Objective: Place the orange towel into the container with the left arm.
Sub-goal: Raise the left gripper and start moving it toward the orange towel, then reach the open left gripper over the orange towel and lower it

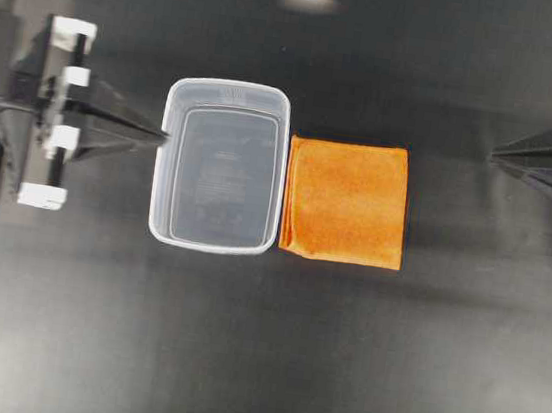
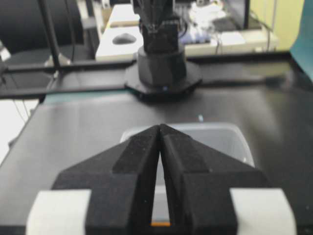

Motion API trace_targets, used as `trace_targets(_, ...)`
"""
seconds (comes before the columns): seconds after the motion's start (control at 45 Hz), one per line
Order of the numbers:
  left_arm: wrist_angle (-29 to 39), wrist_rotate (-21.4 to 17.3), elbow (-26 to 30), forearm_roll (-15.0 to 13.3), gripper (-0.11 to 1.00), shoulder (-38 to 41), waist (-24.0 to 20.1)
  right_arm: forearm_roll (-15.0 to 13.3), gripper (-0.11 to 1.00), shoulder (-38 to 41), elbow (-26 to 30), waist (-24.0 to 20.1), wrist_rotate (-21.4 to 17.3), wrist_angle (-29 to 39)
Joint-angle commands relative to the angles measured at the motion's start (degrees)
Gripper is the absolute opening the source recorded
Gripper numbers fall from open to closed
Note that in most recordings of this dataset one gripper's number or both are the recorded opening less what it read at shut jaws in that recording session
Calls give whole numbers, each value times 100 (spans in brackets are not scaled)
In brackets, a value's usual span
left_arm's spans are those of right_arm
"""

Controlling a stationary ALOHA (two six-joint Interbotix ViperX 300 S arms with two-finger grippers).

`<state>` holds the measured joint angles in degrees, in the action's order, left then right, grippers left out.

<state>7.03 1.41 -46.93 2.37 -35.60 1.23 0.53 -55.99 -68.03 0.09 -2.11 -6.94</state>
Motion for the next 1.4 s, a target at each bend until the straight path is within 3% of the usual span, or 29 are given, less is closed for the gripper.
trace_targets(0.0, 396, -35, 536, 26, 0, 255, 26, 18, 0, 26, 53, 9, -9, 114)
trace_targets(0.178, 1099, -316, 1362, 26, 0, 967, 62, 18, 9, 26, 53, 62, 0, 308)
trace_targets(0.244, 1318, -404, 1635, 26, 0, 1222, 62, 18, 22, 26, 53, 105, -9, 325)
trace_targets(0.422, 1986, -422, 2364, 26, 0, 1898, 62, 18, 68, 0, 62, 141, -9, 325)
trace_targets(0.489, 2338, -431, 2672, 26, 0, 2162, 44, 18, 78, -26, 53, 141, 0, 325)
trace_targets(0.622, 2909, -431, 3217, 26, 1, 2602, -9, 18, 77, -141, 44, 149, 0, 325)
trace_targets(0.667, 3023, -431, 3366, 26, 6, 2742, -26, 18, 77, -185, 26, 158, 0, 325)
trace_targets(0.778, 3261, -431, 3797, 26, 33, 3155, -53, 18, 77, -325, -9, 158, 0, 325)
trace_targets(0.867, 3401, -439, 4254, 26, 63, 3621, -44, 18, 77, -475, -26, 167, 18, 325)
trace_targets(0.978, 3577, -475, 4693, 26, 87, 4201, -53, 18, 77, -642, -44, 176, 35, 325)
trace_targets(1.178, 3771, -703, 5221, 26, 89, 5221, -62, 18, 77, -958, -53, 176, 44, 325)
trace_targets(1.378, 3744, -615, 5599, 26, 90, 5994, -114, 18, 77, -1143, -88, 176, 70, 325)
